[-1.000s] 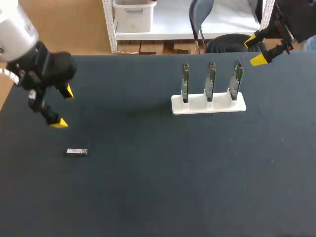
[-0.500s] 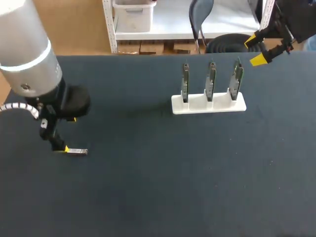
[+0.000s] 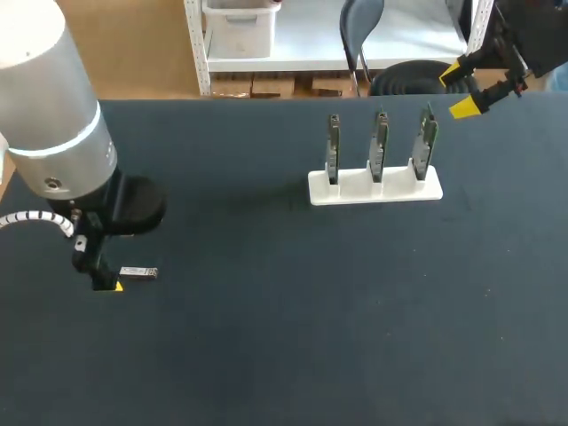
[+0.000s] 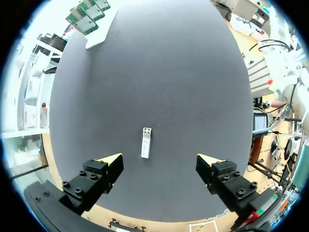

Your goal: Pick up the optical module with the left hand, and insert it into the network port with the right hand.

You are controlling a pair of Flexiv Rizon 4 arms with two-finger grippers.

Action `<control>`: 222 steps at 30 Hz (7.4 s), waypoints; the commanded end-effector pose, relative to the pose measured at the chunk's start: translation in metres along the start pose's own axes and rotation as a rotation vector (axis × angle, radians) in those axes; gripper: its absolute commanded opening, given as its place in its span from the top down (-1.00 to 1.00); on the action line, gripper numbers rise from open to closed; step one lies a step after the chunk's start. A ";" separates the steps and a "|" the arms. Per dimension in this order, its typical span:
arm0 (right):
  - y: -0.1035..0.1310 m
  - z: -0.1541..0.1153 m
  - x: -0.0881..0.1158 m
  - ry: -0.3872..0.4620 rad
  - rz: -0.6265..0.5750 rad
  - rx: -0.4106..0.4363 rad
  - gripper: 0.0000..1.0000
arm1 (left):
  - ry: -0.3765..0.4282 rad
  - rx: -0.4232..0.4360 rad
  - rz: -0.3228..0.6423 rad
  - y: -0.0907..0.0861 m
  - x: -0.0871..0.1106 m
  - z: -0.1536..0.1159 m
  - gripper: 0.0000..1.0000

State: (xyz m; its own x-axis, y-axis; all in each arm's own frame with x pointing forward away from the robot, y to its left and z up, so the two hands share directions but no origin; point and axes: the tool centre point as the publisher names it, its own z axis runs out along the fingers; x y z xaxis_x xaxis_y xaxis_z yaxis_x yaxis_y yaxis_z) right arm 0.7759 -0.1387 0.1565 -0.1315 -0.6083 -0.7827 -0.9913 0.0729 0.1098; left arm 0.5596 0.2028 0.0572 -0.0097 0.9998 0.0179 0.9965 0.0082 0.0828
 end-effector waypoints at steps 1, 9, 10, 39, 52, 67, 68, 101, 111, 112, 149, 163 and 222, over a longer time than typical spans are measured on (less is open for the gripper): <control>0.002 0.000 0.000 0.000 -0.001 0.006 -1.00 | 0.005 -0.006 -0.006 0.000 -0.002 0.008 -1.00; 0.002 0.000 0.000 0.000 -0.001 0.006 -1.00 | -0.026 0.002 -0.070 -0.004 0.003 0.022 -1.00; 0.002 0.000 0.000 0.000 -0.001 0.006 -1.00 | -0.031 0.000 -0.085 -0.004 0.005 0.024 -1.00; 0.002 0.000 0.000 0.000 -0.001 0.006 -1.00 | -0.057 0.026 -0.048 0.020 0.018 0.059 -1.00; 0.002 0.000 0.000 0.000 -0.001 0.006 -1.00 | -0.067 0.050 -0.015 0.025 0.014 0.069 -1.00; 0.002 0.000 0.000 0.000 -0.001 0.006 -1.00 | -0.055 0.073 -0.012 0.021 0.010 0.073 -1.00; 0.002 0.000 0.000 0.000 -0.001 0.006 -1.00 | -0.054 0.075 -0.014 0.021 0.011 0.074 -1.00; 0.002 0.000 0.000 0.000 -0.001 0.006 -1.00 | -0.034 0.136 -0.013 0.015 0.013 0.083 1.00; 0.002 0.000 0.000 0.000 -0.001 0.006 -1.00 | -0.050 0.135 -0.048 0.016 0.010 0.083 1.00; 0.002 0.000 0.000 0.000 -0.001 0.006 -1.00 | -0.062 0.125 -0.064 0.019 0.009 0.082 1.00; 0.002 0.000 0.000 0.000 -0.001 0.006 -1.00 | -1.184 -0.319 -0.323 0.271 -0.179 -0.124 1.00; 0.002 0.000 0.000 0.000 -0.001 0.006 -1.00 | -1.441 -0.260 -0.174 0.271 -0.291 -0.161 1.00; 0.002 0.000 0.000 0.000 -0.001 0.006 -1.00 | -1.505 0.036 -0.160 0.221 -0.462 -0.137 1.00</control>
State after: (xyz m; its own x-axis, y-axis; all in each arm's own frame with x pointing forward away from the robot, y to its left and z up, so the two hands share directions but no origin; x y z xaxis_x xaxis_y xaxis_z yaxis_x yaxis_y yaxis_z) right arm 0.7759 -0.1387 0.1565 -0.1314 -0.6084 -0.7827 -0.9913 0.0731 0.1097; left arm 0.7768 -0.2576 0.2040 -0.0438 0.0728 -0.9964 0.9960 0.0811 -0.0379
